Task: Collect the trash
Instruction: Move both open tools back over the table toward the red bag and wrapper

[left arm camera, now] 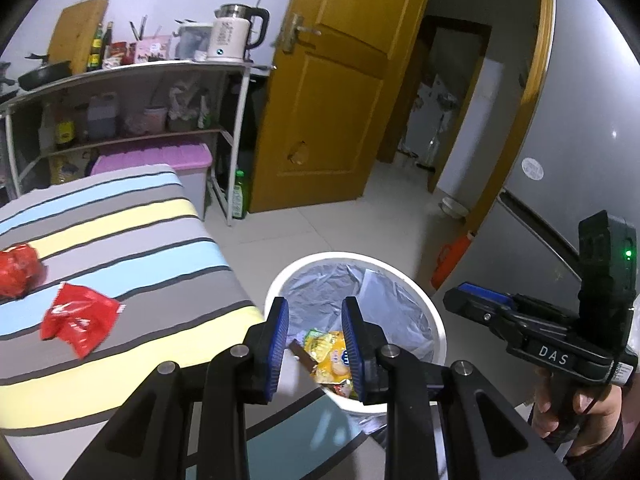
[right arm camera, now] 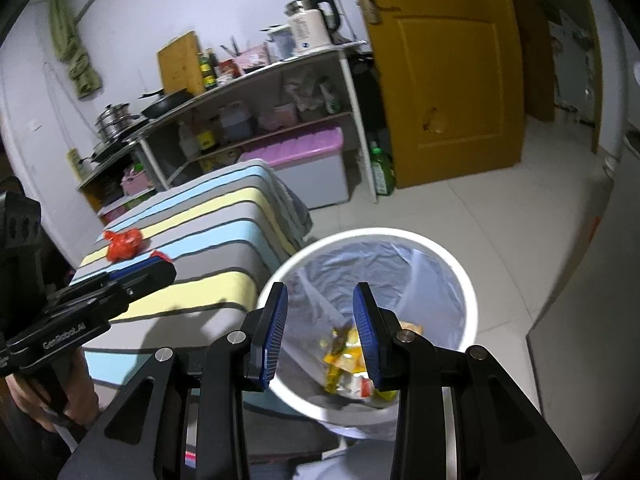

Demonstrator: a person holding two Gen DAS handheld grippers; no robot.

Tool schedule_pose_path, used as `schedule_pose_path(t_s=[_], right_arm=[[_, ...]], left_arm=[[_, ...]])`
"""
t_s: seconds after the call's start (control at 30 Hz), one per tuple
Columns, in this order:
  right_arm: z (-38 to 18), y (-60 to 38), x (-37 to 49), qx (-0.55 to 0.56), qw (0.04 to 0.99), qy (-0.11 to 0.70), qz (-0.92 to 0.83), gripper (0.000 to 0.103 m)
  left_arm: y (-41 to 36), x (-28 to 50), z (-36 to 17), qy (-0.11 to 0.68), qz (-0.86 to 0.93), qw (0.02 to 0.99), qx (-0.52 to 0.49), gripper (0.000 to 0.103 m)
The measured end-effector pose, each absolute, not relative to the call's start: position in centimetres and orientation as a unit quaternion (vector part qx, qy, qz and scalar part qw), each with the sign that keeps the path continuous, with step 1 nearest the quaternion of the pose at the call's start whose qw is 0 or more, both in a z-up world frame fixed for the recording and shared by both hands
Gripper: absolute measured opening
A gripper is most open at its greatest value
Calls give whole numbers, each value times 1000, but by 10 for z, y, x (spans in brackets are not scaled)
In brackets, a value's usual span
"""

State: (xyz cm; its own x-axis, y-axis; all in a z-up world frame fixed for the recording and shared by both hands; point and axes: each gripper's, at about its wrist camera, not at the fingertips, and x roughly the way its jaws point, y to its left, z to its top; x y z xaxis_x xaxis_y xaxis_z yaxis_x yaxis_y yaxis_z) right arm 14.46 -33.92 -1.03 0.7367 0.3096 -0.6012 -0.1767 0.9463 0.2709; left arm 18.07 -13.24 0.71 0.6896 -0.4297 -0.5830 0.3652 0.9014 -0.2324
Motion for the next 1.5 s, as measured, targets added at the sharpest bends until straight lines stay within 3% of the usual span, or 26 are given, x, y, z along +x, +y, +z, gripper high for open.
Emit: schedule_pose_path(t_s=[1.5], right_arm=[[-9, -200, 149, 30, 898, 347, 269, 38]], left_arm=[[17, 116, 16, 305, -53, 948, -76, 27]])
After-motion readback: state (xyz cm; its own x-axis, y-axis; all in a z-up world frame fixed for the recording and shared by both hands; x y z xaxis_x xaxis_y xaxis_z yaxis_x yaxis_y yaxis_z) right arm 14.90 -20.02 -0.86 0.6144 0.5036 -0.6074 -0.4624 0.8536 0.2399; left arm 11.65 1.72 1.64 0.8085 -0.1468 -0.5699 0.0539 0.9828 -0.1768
